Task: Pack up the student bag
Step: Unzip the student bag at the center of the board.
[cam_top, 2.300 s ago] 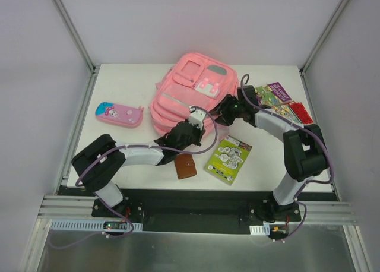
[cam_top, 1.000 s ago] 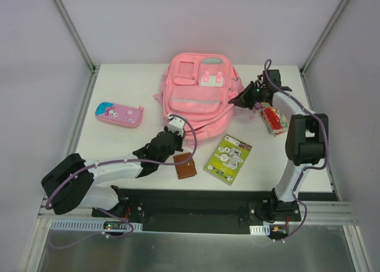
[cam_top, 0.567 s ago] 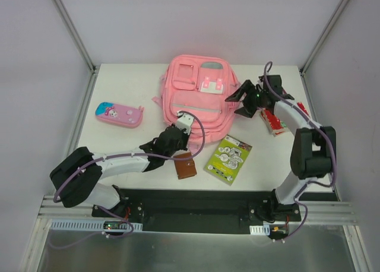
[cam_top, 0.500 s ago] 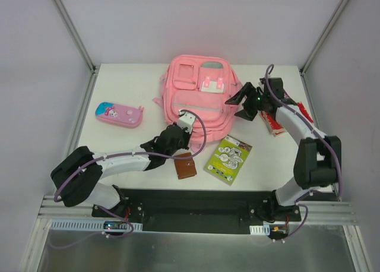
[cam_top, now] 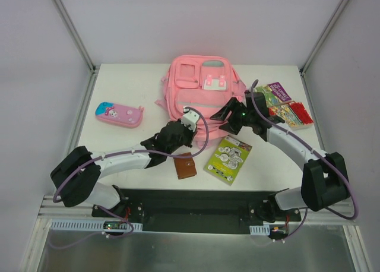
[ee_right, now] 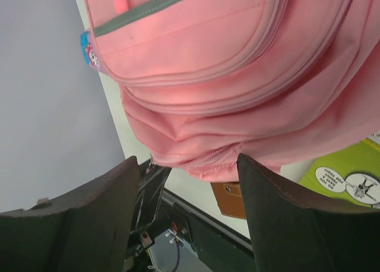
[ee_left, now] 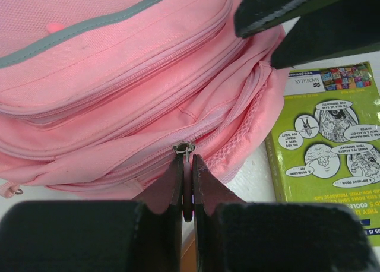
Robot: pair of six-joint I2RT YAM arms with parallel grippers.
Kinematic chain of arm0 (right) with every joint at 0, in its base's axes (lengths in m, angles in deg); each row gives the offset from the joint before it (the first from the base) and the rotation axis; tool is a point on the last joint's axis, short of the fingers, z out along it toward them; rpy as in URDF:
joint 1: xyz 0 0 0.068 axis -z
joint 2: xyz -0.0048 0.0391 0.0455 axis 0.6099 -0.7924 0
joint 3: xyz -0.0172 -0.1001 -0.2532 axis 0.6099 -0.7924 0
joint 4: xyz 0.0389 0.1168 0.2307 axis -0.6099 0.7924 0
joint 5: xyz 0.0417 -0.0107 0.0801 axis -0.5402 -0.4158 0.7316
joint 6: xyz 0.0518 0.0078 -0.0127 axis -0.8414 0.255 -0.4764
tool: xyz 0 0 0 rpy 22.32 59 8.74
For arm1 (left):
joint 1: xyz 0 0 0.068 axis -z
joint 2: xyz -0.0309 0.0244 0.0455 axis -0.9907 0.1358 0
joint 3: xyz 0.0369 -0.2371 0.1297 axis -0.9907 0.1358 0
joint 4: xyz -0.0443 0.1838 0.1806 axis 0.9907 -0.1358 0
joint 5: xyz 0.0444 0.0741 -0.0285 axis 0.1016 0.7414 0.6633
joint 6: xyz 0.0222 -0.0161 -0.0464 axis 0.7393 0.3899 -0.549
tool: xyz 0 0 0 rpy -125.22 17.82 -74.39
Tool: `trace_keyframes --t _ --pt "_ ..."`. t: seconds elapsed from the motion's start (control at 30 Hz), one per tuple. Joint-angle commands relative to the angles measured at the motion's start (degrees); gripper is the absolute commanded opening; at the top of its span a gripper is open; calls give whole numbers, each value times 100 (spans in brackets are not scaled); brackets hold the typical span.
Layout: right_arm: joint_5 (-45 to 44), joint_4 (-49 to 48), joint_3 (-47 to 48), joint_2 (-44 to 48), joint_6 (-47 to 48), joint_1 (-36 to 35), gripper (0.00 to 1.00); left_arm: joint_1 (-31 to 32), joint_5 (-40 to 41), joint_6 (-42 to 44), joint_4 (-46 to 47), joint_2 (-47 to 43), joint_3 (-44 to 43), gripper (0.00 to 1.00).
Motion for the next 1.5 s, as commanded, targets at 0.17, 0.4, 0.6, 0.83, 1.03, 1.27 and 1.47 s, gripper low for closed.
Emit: trace_keyframes --t 0.17,0.4,0.6,0.83,1.03,1.27,1.47 --pt "-729 534 716 -467 498 5 69 26 -77 98 894 -701 419 0" --pt "-1388 858 144 209 401 -22 69 17 -50 124 903 -578 323 0" --pt "-1319 596 -50 96 462 5 68 17 -173 80 921 -526 261 0" --pt "-1064 -19 134 -458 427 5 64 17 -314 10 921 -569 314 0" --pt "-1011 -362 258 -801 384 -13 53 17 -428 1 921 -613 410 0" --pt "-625 -1801 -199 -704 67 -22 43 26 -568 -43 912 -482 463 0" --pt "-589 -2591 -532 -705 -275 -171 67 26 -849 -96 912 -306 288 0"
